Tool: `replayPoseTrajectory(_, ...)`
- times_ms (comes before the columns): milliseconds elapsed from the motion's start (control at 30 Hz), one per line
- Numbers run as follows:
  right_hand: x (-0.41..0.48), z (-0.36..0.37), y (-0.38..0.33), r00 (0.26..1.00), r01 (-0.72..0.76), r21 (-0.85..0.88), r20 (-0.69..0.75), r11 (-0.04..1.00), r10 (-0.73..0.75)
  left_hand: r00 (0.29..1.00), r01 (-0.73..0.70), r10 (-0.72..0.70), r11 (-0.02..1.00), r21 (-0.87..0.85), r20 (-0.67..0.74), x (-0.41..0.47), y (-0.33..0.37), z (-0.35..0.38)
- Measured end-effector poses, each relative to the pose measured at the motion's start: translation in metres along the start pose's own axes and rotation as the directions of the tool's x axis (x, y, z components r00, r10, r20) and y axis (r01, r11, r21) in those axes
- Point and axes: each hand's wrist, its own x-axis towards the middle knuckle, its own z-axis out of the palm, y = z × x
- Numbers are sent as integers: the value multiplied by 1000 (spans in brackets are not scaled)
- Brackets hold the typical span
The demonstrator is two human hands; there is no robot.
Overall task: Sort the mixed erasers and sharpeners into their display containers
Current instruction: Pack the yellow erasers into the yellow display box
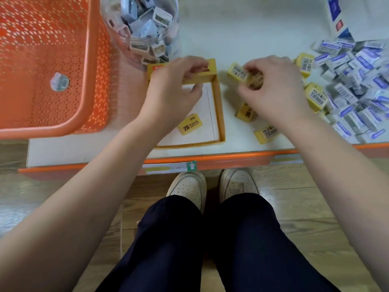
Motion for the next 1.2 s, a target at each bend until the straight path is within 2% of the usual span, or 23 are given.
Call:
replayPoseTrajectory(100,-4,-7,-16,997,69,173,20,982,-73,999,35,-34,997,-71,15,-8,-8,-13)
replayPoseTrajectory(200,-11,-2,-37,985,129,282,74,951,-156,999,-48,51,991,-127,20,-19,-10,-15)
replayPoseTrajectory(267,-15,3,-46,981,116,349,105,930,-162,996,-91,87,989,-113,-35,-24,-13,-11)
replayPoseTrajectory(333,-18,8,-50,983,98,398,104,912,-151,995,-64,57,994,-92,-83,-25,-17,-10)
replayPoseTrajectory(400,-19,10,-49,988,53,442,108,895,-111,997,-32,26,996,-78,-70,-25,-20,-13)
replayPoseTrajectory(533,-18,12,-47,984,14,464,152,886,-95,999,-10,7,996,-86,-36,-28,-21,-18)
replayPoseTrajectory(633,-15,11,-48,986,0,468,147,884,-77,996,90,-90,977,-194,7,-30,-15,-19)
replayPoseTrajectory(733,-13,13,-50,992,-22,483,123,875,-43,991,133,-126,955,-266,41,-32,-13,-20)
replayPoseTrajectory(800,-13,13,-50,992,-43,509,124,860,-23,991,134,-130,960,-246,35,-32,-12,-18)
replayPoseTrajectory(967,-17,15,-53,989,-98,602,148,792,10,986,116,-132,983,-141,-107,-36,-9,-9)
replayPoseTrajectory(1067,-18,15,-55,988,-117,628,152,770,26,986,133,-144,982,-137,-78,-38,-4,-4)
replayPoseTrajectory(1200,-21,12,-54,986,-116,604,163,789,20,980,188,-200,948,-256,-19,-40,-1,-3)
